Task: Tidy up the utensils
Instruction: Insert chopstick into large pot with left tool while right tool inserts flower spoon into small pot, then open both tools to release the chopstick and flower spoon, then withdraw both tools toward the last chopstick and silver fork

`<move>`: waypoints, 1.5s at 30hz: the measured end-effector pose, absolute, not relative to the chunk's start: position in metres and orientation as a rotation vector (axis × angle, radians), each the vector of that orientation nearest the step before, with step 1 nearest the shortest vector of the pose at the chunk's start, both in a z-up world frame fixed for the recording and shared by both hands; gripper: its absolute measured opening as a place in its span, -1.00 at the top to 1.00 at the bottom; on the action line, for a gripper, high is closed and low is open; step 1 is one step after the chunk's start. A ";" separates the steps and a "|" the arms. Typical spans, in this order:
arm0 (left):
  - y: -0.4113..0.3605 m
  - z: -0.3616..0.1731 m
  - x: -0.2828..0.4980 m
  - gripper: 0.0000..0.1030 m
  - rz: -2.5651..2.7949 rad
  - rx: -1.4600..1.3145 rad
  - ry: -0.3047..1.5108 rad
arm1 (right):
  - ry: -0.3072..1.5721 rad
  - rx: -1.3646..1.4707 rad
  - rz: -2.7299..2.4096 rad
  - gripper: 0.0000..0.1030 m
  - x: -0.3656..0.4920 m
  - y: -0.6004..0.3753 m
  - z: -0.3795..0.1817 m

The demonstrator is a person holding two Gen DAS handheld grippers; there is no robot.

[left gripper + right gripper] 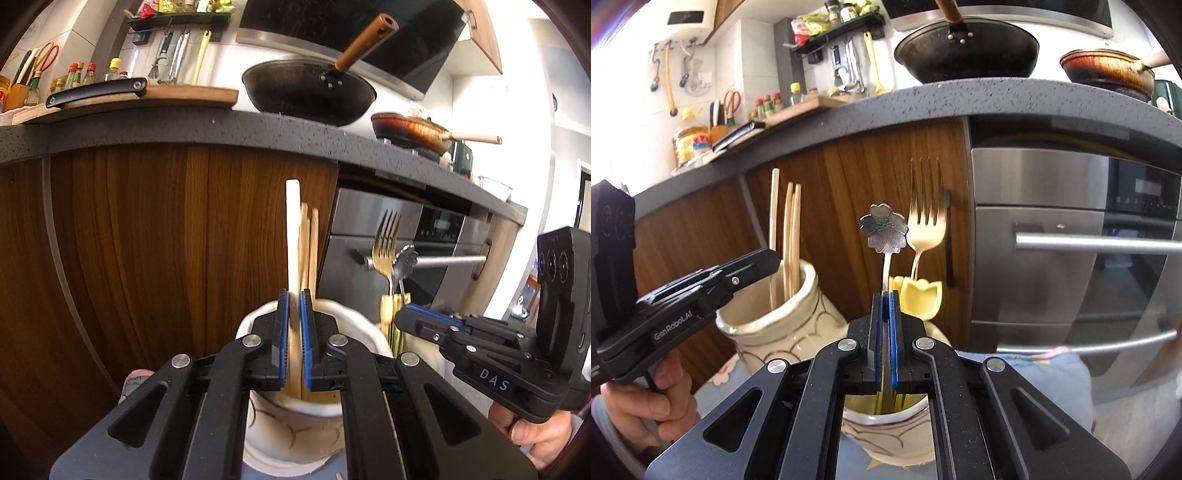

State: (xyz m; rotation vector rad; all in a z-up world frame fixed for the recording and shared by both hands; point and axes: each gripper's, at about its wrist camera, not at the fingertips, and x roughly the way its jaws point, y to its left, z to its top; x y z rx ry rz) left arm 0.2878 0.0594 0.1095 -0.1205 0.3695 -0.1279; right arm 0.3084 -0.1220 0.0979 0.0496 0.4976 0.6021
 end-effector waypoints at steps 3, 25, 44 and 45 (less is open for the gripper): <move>0.057 0.109 0.285 0.88 -0.127 -0.100 0.365 | 0.506 0.049 0.603 0.92 0.308 -0.121 0.096; 0.065 0.124 0.255 0.13 -0.110 -0.099 0.308 | 0.479 0.039 0.576 0.31 0.284 -0.139 0.105; 0.072 0.096 0.173 -0.89 -0.058 -0.087 0.286 | 0.471 0.002 0.536 -0.83 0.204 -0.187 0.082; 0.070 0.092 0.170 -0.89 -0.063 -0.080 0.300 | 0.470 -0.006 0.533 -0.84 0.199 -0.187 0.081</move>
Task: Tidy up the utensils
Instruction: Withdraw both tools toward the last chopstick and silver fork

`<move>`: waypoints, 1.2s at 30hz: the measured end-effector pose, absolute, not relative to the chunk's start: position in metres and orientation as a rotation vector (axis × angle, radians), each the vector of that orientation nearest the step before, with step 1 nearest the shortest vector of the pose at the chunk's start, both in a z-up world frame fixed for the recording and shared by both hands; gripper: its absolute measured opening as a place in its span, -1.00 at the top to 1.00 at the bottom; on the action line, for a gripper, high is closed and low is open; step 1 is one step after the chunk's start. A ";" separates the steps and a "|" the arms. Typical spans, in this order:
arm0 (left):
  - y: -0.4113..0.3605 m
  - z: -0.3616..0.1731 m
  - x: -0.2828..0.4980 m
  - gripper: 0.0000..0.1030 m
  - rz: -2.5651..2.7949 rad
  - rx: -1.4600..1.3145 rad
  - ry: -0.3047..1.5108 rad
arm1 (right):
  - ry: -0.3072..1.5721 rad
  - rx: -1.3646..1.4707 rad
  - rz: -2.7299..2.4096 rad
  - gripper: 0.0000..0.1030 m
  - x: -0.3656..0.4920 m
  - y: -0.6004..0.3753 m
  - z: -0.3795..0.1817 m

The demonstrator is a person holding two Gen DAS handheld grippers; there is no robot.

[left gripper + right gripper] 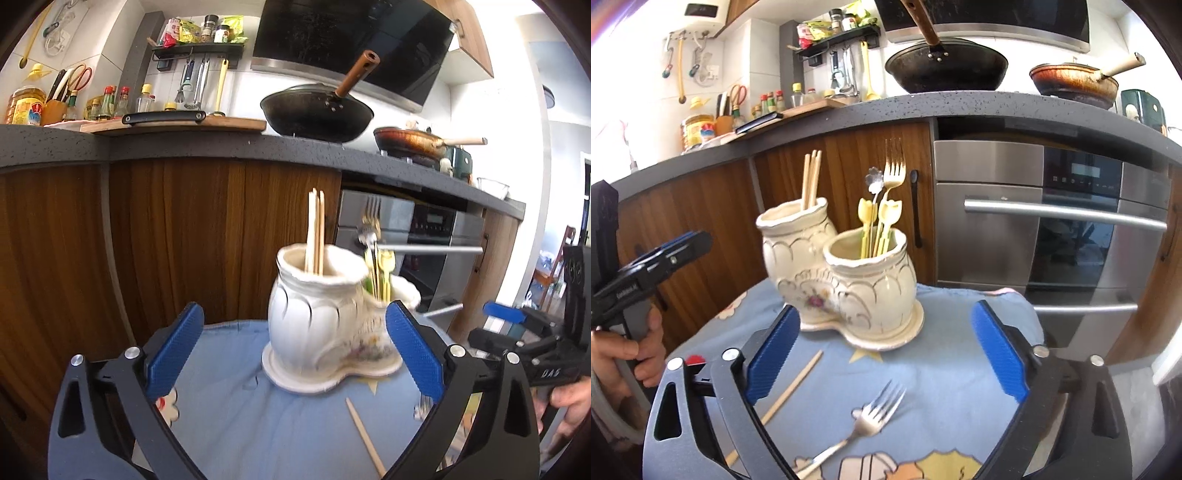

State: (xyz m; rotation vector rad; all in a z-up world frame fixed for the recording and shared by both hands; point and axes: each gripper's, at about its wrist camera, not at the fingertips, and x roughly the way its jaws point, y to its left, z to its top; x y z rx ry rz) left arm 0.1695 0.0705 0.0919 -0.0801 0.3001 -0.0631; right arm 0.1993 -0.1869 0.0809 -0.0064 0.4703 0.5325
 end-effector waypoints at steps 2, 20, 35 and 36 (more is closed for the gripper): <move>0.067 0.085 0.165 -0.89 -0.073 -0.065 0.328 | 0.472 -0.022 0.522 -0.87 0.191 -0.187 0.078; 0.018 0.017 0.163 -0.67 -0.126 0.051 0.695 | 0.693 -0.084 0.499 -0.90 0.157 -0.182 0.027; -0.014 -0.010 0.183 0.61 -0.216 0.164 0.854 | 0.789 -0.097 0.493 -0.90 0.158 -0.185 0.017; -0.013 -0.010 0.183 0.66 -0.219 0.163 0.854 | 0.798 -0.104 0.502 -0.90 0.158 -0.181 0.016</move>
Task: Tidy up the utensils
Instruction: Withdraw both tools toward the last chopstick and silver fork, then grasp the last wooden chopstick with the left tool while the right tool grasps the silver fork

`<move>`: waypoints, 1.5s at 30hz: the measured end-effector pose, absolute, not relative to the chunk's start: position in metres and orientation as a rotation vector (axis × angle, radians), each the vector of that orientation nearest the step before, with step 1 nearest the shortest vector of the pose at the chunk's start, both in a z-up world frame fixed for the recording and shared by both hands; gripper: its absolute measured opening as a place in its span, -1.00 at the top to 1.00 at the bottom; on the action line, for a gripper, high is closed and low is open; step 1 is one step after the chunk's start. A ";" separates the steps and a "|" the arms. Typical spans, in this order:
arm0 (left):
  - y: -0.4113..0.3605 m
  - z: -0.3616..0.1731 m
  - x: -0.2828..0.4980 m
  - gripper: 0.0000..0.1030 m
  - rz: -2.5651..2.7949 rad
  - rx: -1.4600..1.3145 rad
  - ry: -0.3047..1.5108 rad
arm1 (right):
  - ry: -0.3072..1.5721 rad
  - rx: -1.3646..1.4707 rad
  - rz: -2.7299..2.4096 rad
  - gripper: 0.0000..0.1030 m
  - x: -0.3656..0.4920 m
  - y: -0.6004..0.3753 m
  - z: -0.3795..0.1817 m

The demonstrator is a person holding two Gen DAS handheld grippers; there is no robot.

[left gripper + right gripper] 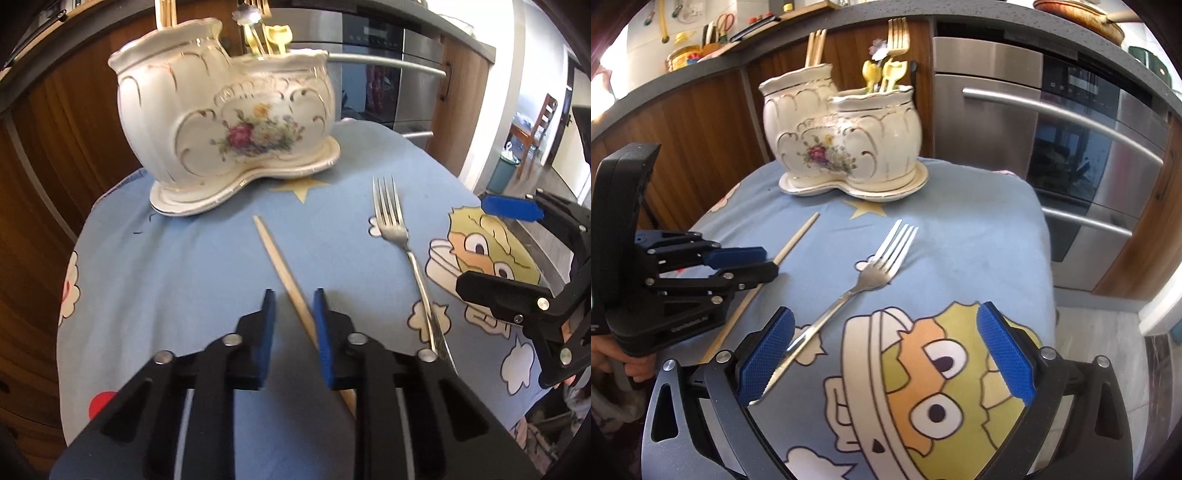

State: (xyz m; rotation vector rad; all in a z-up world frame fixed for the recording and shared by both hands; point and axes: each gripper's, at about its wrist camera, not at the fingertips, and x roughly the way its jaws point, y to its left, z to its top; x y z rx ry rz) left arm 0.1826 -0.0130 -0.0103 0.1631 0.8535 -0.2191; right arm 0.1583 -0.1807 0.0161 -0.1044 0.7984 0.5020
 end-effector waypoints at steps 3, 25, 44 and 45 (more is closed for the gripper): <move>-0.007 -0.010 0.182 0.79 -0.212 0.160 0.857 | 0.824 -0.121 0.531 -0.89 0.159 -0.170 0.014; 0.041 -0.004 0.193 0.88 -0.214 0.137 0.960 | 0.966 -0.299 0.705 0.66 0.183 -0.141 0.007; 0.051 0.000 0.237 0.86 -0.364 0.232 1.244 | 1.290 -0.535 0.777 0.78 0.219 -0.147 0.010; 0.050 0.000 0.239 0.86 -0.366 0.240 1.258 | 1.313 -0.558 0.773 0.78 0.220 -0.143 0.010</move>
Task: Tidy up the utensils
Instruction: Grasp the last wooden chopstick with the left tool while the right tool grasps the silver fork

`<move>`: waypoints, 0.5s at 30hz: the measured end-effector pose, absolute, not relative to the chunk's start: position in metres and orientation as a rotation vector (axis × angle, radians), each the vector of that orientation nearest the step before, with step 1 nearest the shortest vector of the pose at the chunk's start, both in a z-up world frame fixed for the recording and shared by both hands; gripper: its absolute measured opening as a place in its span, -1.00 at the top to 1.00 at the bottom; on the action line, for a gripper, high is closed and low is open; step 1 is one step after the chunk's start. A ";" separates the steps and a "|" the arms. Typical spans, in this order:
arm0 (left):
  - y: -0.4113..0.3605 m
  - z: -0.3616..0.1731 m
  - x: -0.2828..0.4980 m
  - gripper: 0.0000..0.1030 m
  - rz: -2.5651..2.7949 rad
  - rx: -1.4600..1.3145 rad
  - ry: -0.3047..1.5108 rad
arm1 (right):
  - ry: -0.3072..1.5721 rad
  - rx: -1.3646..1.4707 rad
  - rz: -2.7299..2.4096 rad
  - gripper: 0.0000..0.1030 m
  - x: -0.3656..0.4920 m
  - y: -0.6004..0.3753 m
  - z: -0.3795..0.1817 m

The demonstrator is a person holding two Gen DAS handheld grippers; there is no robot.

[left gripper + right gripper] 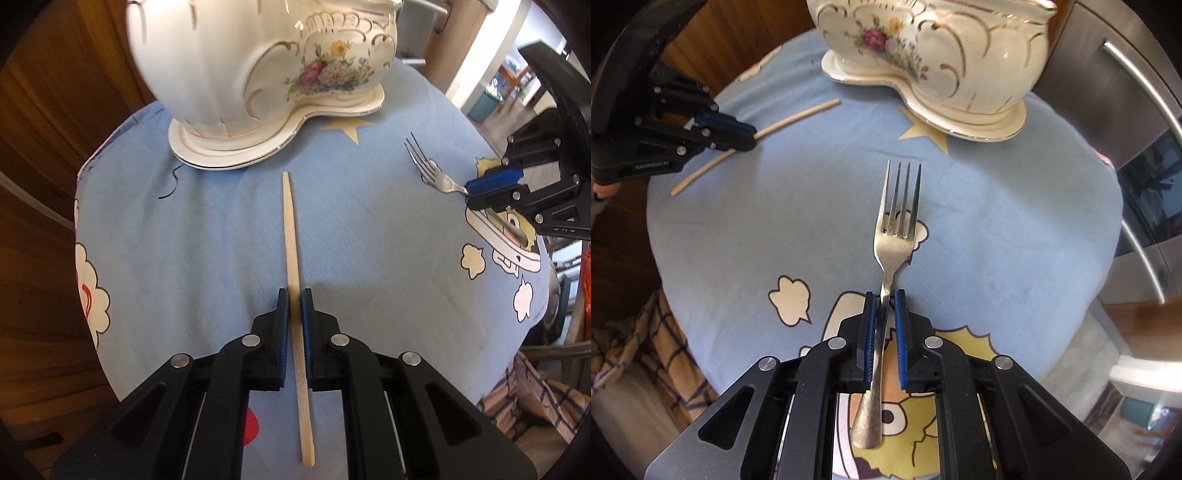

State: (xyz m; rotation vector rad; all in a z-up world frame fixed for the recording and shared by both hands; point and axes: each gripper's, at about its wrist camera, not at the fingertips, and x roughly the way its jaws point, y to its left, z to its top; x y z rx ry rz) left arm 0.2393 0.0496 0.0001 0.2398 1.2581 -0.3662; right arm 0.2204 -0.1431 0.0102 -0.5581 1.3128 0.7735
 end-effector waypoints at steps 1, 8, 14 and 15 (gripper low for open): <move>0.047 0.000 0.242 0.86 -0.368 0.258 1.277 | 1.328 -0.575 0.769 0.78 0.222 -0.139 0.010; 0.033 0.002 0.255 0.86 -0.377 0.328 1.354 | 1.422 -0.676 0.737 0.77 0.227 -0.117 0.009; 0.029 0.001 0.271 0.86 -0.400 0.346 1.404 | 1.461 -0.732 0.726 0.77 0.228 -0.104 0.008; 0.028 0.001 0.273 0.86 -0.400 0.351 1.410 | 1.468 -0.733 0.726 0.77 0.227 -0.103 0.008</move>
